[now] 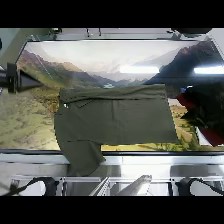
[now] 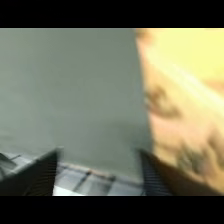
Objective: Fold the shirts.
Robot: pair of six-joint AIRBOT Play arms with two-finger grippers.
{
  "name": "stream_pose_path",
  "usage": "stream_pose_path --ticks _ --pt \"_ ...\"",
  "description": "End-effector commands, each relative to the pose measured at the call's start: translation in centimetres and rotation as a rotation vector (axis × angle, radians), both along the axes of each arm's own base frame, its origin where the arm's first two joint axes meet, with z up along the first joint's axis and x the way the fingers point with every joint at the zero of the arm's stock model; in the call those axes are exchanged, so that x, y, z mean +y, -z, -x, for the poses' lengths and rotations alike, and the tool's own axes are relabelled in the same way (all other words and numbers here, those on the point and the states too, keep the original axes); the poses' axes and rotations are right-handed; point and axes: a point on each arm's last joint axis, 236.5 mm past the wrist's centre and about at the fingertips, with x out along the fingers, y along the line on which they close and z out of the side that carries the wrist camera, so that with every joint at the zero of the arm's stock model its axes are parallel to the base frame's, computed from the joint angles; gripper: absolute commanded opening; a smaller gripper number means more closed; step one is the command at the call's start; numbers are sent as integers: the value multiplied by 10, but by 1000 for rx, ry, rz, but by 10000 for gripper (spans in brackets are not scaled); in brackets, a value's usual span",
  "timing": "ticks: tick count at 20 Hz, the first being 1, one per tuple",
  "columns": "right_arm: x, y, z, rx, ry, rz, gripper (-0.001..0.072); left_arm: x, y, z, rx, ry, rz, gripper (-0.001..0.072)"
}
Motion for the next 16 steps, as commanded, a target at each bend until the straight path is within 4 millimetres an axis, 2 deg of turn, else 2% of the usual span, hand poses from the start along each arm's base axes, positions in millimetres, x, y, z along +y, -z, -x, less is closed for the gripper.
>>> stream_pose_path --ticks 1,5,7,9,11,13,15,16 --pt "-10 34 27 91 64 23 571 -26 22 60 -47 -92 -10 18" --pt "-4 49 35 144 30 -22 569 -41 52 108 -54 -152 -13 17" --pt "1 56 39 169 13 -50 569 -44 66 124 -24 -177 -8 17" --pt "9 60 37 158 5 -95 568 -41 87 134 19 -189 -40 17" --pt "19 63 33 148 6 -153 567 -33 112 149 137 -202 -92 17" --pt "27 70 35 175 -12 -174 560 -26 127 158 218 -184 -121 17" --pt "39 76 38 187 -70 -183 276 -27 137 164 310 -154 -97 22" --pt "46 78 39 197 -89 -189 245 -29 141 169 375 -126 -71 232"
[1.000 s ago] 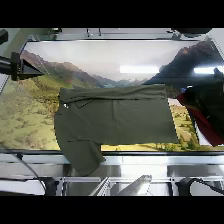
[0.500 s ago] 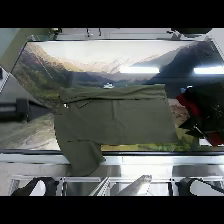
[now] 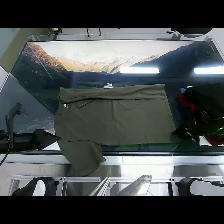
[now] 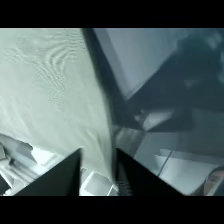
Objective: Fold the shirts.
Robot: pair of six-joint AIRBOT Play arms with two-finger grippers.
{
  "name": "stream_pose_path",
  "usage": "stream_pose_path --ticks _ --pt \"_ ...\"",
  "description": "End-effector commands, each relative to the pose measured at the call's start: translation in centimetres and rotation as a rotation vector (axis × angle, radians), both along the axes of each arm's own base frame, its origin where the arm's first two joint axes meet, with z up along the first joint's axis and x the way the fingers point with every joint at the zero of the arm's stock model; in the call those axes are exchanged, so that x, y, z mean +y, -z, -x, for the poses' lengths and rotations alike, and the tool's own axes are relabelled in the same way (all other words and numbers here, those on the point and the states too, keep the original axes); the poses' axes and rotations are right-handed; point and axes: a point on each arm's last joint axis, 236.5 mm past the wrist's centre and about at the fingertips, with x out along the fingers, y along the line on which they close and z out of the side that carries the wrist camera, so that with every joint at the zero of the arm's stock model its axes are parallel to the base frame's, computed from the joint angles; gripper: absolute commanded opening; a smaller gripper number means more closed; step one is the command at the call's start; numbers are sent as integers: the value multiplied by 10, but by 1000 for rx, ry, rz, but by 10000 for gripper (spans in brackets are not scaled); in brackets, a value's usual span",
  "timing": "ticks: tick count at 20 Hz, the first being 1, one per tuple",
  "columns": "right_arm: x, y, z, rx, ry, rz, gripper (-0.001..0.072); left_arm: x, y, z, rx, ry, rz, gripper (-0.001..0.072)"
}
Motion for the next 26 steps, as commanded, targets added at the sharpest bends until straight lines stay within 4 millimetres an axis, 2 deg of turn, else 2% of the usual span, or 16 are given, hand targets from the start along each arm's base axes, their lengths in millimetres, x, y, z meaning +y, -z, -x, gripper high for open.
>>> stream_pose_path --ticks 1,2,3,5,8,10,13,22,24,26 --pt "19 10 0 7 -57 -28 211 -1 22 23 207 55 57 420" --pt "24 8 -3 -16 -68 -43 21 -2 26 26 261 68 87 650" --pt "25 6 -9 -32 -52 -50 20 -3 30 26 294 72 102 714" --pt "27 0 -19 -62 -33 -68 20 0 40 28 351 84 110 713" --pt "31 -8 -29 -93 -11 -102 20 28 74 46 469 103 -51 714" --pt "33 -10 -32 -106 -2 -113 20 38 87 56 538 128 -108 713" --pt "33 -10 -33 -112 -4 -114 20 35 96 58 587 155 -98 713" --pt "34 -12 -35 -116 2 -121 20 30 145 41 612 176 -132 695" --pt "34 -12 -34 -116 2 -122 20 19 152 32 578 188 -105 695" --pt "35 -13 -33 -114 -1 -127 20 3 152 14 503 176 -48 695"
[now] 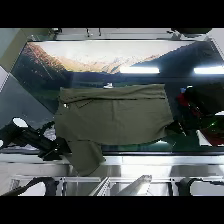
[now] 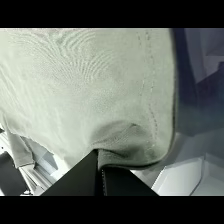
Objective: Fold the shirts.
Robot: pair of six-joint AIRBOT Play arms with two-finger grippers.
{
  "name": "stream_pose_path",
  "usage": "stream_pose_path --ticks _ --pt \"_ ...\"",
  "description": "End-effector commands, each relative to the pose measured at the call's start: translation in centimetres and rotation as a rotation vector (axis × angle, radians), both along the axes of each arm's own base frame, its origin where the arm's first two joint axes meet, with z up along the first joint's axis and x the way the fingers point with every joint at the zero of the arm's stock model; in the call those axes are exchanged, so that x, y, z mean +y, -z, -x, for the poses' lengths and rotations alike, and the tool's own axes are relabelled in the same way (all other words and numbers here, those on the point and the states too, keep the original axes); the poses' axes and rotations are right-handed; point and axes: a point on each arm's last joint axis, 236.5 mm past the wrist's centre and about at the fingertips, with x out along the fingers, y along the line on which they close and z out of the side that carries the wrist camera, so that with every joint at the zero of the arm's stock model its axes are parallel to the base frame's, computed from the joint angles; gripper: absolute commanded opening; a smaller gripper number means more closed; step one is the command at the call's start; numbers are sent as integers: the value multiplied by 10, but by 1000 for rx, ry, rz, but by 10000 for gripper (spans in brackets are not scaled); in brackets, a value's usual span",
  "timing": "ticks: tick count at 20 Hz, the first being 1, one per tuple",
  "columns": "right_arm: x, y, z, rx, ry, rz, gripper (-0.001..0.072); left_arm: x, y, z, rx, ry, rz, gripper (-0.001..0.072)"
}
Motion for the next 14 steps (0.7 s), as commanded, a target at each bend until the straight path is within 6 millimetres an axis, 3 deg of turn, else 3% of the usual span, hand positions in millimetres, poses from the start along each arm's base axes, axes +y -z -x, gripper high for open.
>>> stream_pose_path --ticks 1,3,5,9,14 --pt "1 -1 1 2 -4 -6 20 -14 13 -31 -120 -42 32 694" --pt "2 -2 1 3 -6 -11 20 -13 15 -34 -132 -46 24 690" --pt "2 -2 1 1 -8 -11 20 -14 13 -32 -124 -42 31 419" --pt "2 -2 2 2 -9 -12 20 -25 2 -29 -128 -26 103 29" --pt "0 -4 3 5 -4 -20 20 -19 -10 -22 -156 -39 102 17"
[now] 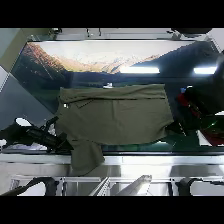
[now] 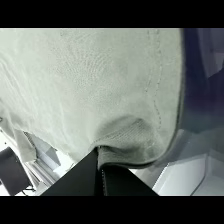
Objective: Fold the shirts.
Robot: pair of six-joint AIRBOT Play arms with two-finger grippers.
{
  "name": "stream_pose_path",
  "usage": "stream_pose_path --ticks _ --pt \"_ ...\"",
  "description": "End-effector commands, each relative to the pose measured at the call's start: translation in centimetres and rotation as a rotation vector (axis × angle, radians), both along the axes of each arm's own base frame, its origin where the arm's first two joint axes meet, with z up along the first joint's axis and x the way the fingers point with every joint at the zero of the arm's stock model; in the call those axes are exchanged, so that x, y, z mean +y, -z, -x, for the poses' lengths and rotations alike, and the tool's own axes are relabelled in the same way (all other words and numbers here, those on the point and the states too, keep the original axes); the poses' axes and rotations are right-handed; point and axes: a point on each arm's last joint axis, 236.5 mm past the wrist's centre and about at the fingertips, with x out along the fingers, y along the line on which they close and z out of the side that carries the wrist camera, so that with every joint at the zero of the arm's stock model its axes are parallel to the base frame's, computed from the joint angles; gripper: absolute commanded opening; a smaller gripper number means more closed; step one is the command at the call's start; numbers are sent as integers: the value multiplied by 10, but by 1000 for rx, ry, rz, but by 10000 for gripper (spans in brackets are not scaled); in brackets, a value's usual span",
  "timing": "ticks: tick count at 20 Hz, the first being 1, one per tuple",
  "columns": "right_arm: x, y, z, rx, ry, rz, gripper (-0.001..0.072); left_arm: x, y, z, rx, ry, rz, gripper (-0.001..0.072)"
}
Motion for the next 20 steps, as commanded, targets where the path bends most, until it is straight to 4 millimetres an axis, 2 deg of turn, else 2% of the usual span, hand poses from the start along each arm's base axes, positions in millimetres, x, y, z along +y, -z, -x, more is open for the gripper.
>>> stream_pose_path --ticks 1,4,6,8,10,12,16,20 --pt "-4 -1 0 2 13 -4 20 6 -15 2 -32 -40 17 17" --pt "-16 -1 -3 4 57 -4 19 32 -29 -5 -102 -126 -24 18" --pt "-25 -2 -3 16 96 -10 20 39 -39 -16 -159 -193 -27 18" --pt "-27 -11 -8 10 133 -57 19 42 -48 -23 -197 -205 -32 18" --pt "-23 -31 -23 -49 167 -131 19 46 -62 -35 -240 -195 -33 18" --pt "-17 -50 -39 -108 187 -183 20 48 -86 -60 -312 -210 -10 18" --pt "5 -80 -82 -240 238 -256 20 56 -129 -119 -432 -222 43 17" --pt "17 -82 -123 -325 259 -151 20 43 -138 -177 -496 -95 31 17"
